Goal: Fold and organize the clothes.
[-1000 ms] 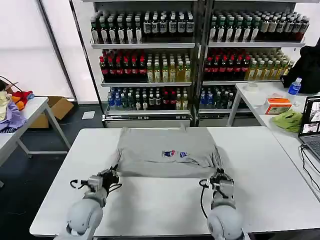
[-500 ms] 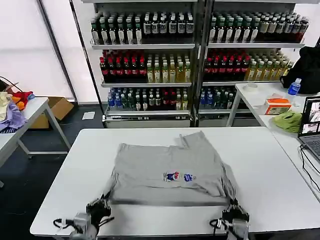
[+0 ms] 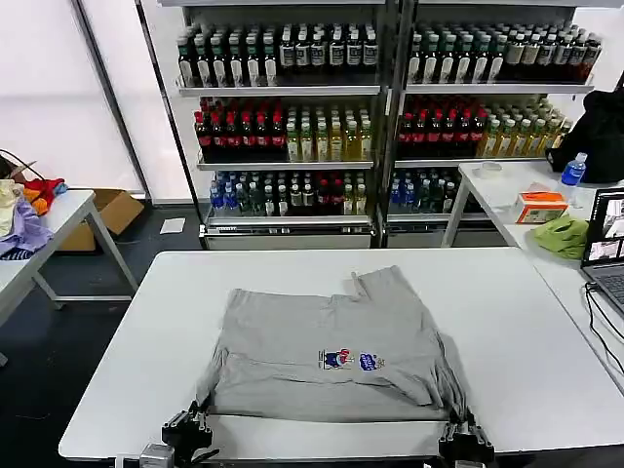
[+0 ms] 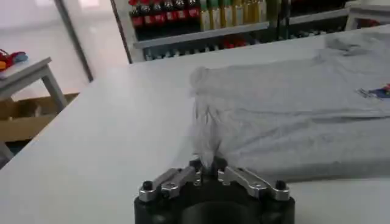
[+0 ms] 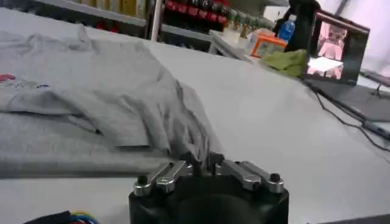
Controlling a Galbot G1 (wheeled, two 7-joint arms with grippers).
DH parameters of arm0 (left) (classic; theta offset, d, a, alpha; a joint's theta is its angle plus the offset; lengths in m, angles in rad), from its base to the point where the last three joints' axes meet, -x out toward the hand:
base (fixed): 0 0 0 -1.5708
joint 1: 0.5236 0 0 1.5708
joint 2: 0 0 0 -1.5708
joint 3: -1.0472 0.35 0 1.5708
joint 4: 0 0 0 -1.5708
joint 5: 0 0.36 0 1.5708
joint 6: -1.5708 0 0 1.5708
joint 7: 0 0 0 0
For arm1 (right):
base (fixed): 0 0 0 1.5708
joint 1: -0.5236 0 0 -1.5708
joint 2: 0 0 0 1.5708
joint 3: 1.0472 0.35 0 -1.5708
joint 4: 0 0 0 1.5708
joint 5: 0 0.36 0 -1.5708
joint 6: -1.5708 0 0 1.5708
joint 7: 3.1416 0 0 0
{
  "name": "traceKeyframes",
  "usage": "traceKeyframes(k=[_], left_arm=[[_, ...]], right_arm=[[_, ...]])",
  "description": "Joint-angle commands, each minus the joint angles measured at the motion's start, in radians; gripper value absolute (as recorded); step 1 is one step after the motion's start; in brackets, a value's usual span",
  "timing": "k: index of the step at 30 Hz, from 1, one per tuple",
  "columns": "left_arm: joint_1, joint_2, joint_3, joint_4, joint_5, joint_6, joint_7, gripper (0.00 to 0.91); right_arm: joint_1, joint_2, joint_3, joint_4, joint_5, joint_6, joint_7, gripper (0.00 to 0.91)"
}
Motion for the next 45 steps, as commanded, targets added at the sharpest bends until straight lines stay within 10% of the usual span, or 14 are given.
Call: traceKeyframes(k=[1,21,45], left_arm=[[0.023,-0.016,-0.011,-0.051,0.004,-0.012,-0.002,0.907],[-0.108,0.021,-0.042,-0.034,-0.088,0.058,0.0,0.907],[-0.608,0.143,0.106,0.295,-0.225,0.158,0.103,0.907]], right_arm=[[-0.012,0.006,-0.007,0.01,-0.073,0.01,-0.022,0.907],[0.331,0.066,-0.05,-0.124,-0.049,-0.191,-0.052,0.907],[0.954,0.169,-0.047,-0.619,0.143,-0.192,-0.07,0.907]])
